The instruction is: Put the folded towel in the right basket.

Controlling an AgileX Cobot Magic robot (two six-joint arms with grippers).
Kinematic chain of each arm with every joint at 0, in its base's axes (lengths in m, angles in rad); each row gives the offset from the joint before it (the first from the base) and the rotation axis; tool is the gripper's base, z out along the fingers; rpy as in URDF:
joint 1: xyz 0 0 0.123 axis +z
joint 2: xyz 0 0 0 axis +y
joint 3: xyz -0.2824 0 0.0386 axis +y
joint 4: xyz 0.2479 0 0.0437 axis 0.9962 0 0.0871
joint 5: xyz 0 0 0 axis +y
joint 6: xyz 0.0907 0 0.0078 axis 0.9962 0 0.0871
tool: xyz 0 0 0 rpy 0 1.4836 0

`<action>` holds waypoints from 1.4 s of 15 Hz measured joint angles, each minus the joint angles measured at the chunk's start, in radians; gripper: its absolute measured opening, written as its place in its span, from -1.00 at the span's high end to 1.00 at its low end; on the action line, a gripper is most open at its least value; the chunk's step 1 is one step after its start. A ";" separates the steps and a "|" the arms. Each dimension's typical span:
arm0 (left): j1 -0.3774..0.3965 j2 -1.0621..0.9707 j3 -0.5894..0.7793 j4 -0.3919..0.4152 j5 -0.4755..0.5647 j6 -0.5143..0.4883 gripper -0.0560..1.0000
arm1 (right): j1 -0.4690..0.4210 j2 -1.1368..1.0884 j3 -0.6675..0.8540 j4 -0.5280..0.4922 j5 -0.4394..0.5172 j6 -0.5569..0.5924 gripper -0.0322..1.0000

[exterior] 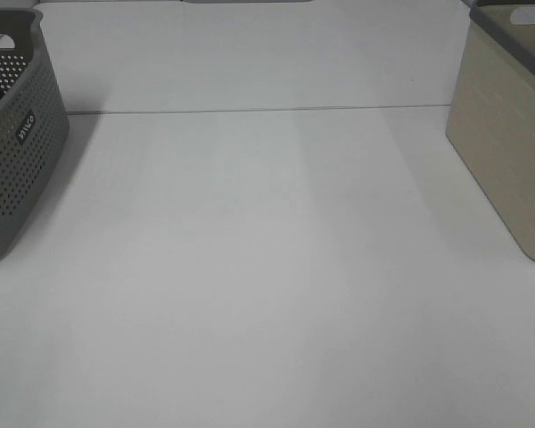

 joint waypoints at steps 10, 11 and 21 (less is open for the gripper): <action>0.000 0.000 0.000 0.000 0.000 0.000 -0.95 | 0.000 -0.385 0.041 0.000 -0.093 -0.015 -0.38; 0.000 0.000 0.000 0.000 0.000 0.000 -0.95 | 0.000 -0.385 0.041 0.000 -0.093 -0.015 -0.38; 0.000 0.000 0.000 0.000 0.000 0.000 -0.95 | -0.076 -0.491 0.042 0.025 -0.096 -0.015 -0.38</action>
